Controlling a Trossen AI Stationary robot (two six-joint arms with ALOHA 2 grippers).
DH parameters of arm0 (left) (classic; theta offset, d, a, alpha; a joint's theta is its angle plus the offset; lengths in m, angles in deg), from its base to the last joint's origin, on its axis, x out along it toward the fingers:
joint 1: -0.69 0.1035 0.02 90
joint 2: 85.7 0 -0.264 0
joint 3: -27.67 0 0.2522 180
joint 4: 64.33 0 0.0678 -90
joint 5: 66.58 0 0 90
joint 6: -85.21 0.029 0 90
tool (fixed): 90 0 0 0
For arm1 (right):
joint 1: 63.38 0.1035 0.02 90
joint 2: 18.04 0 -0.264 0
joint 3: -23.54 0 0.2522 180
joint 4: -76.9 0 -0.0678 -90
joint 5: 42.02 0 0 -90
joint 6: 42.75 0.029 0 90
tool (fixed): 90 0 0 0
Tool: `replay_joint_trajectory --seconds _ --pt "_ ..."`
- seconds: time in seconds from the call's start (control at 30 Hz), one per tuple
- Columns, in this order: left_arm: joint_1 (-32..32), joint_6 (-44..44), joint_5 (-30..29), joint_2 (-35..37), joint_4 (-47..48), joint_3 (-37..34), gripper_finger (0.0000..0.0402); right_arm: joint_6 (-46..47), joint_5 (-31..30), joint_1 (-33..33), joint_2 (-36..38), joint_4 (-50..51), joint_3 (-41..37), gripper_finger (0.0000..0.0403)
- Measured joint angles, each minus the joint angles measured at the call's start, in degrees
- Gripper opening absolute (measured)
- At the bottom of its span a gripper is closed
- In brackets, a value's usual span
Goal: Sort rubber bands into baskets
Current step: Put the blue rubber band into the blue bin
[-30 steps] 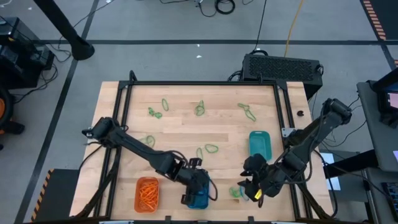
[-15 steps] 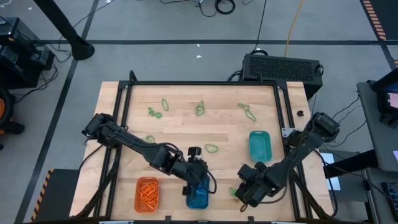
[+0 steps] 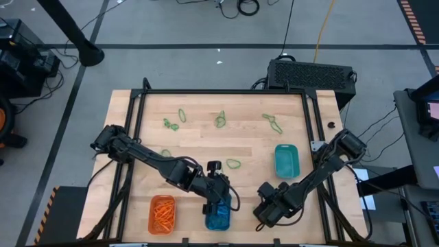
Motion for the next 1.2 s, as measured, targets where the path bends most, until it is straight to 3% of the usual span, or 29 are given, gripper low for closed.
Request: replay_joint_trajectory --seconds 0.3,0.4,0.6,0.7,0.97,1.2 --pt "0.01 -0.01 -0.02 0.00 0.31 0.00 0.0167 2.50 0.61 0.75 -1.27 -3.09 0.04 0.0182" --pt "0.01 -0.01 -0.02 0.00 0.28 0.00 0.0167 3.22 0.80 0.79 -1.27 -1.48 0.07 0.0143" --pt "-0.09 -0.04 -0.02 0.00 0.06 0.00 0.0167 1.14 1.20 0.81 -1.10 -0.87 0.04 0.0020" --pt "-0.45 -0.12 -0.19 -0.02 -1.12 -0.05 0.0167 0.39 2.05 0.81 0.08 -1.51 -0.04 0.0011" --pt "-2.37 -5.49 -0.91 -0.09 -11.77 -9.39 0.0167 -1.09 -3.29 0.76 7.59 -2.72 -0.02 0.0003" --pt "-3.07 -12.25 1.73 -0.07 -36.19 -19.23 0.0167 -6.84 -13.18 0.72 15.69 -8.85 -0.02 0.0001"
